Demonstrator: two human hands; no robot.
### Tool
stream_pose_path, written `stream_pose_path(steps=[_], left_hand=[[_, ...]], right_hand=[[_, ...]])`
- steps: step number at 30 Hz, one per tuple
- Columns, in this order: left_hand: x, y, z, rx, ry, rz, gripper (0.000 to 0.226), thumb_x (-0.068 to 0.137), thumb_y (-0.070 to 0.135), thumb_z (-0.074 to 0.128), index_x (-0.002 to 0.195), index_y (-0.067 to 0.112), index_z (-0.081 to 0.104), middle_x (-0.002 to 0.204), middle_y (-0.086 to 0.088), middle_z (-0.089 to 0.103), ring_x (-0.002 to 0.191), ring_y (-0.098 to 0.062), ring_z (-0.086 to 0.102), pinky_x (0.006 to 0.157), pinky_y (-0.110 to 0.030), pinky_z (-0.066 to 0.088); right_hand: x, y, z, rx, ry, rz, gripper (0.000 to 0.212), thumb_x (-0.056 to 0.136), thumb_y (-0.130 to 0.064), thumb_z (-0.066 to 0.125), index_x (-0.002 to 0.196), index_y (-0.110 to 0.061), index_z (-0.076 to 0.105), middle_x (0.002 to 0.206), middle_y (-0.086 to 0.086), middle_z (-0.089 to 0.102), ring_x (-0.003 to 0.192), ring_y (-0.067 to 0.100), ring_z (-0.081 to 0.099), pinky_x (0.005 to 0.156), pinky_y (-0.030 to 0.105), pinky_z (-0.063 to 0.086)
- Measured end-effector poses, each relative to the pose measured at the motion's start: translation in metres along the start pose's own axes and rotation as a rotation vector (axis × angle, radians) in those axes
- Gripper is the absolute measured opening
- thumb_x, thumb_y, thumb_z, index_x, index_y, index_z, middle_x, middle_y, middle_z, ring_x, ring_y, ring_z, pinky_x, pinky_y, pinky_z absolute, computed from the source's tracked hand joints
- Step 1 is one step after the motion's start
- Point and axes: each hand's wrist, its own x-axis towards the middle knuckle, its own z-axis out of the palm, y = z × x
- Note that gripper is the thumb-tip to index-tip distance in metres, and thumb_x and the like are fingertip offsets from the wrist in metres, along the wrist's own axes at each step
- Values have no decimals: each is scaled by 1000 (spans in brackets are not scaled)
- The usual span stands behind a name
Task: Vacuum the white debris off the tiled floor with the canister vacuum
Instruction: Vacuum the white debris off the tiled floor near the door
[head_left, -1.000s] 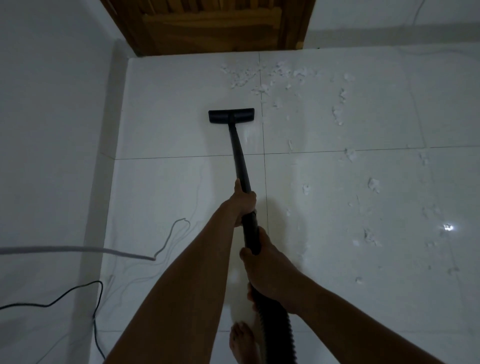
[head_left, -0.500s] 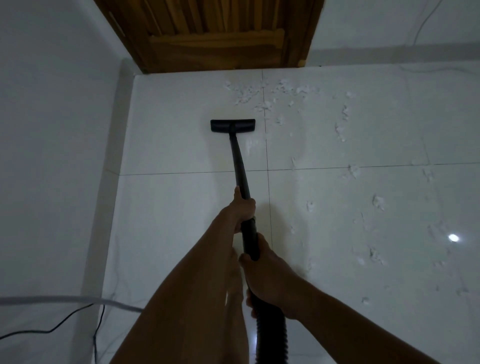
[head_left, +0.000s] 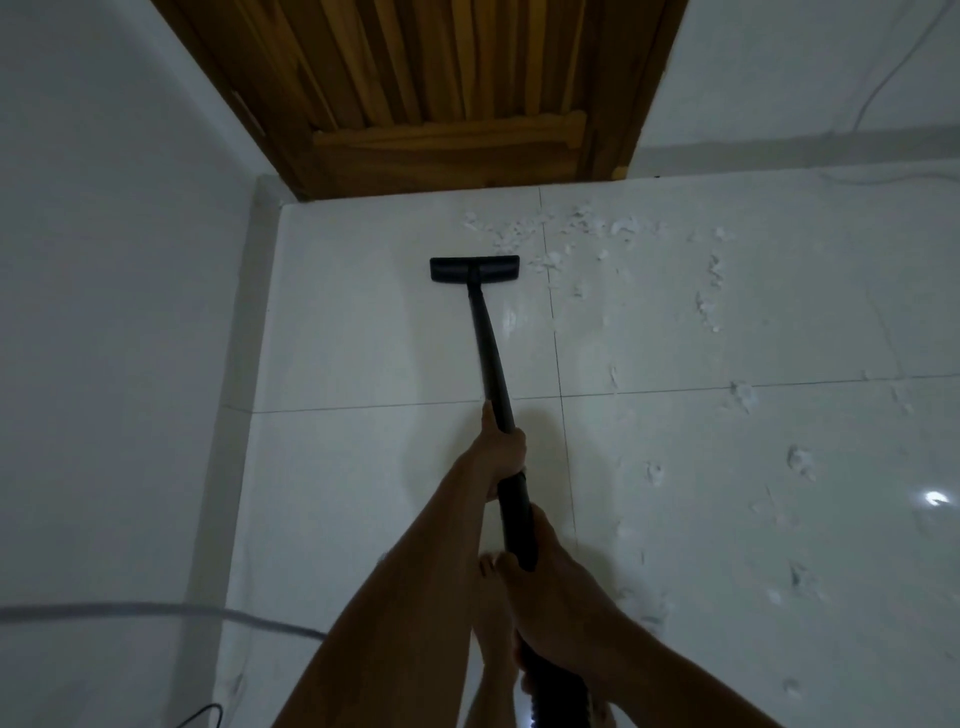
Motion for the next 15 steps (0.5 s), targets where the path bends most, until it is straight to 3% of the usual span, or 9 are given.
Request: stream_pose_path(steps=[3,8,15], left_hand=[[10,8,-3,-10,2,-4,74,102,26,42,152,50,-7,117,-26,59,67,-23,54,74,-42,55],[18,18,-4,-20,8,-4,73,102,26,42,152,50,-6,139,-28,50,68,-22,53,68,-38,53],[10,17,4,-20,22,-27,72,101,22,43,151,51,0,138,-30,50,66,-24,53,60,-36,51]], right_hand=[[11,-8,-3,-16,17,-12,63,109,-28,42,158,-48,8,89,11,61,36,8,57,40,21,47],[18,-15,-11,-45,25,-17,63,107,-26,45,158,-45,14,90,8,61,45,9,57,40,19,46],[10,-10,-15,-6,3,20,58,106,-26,47,155,-44,20,85,9,57,43,14,58,40,23,48]])
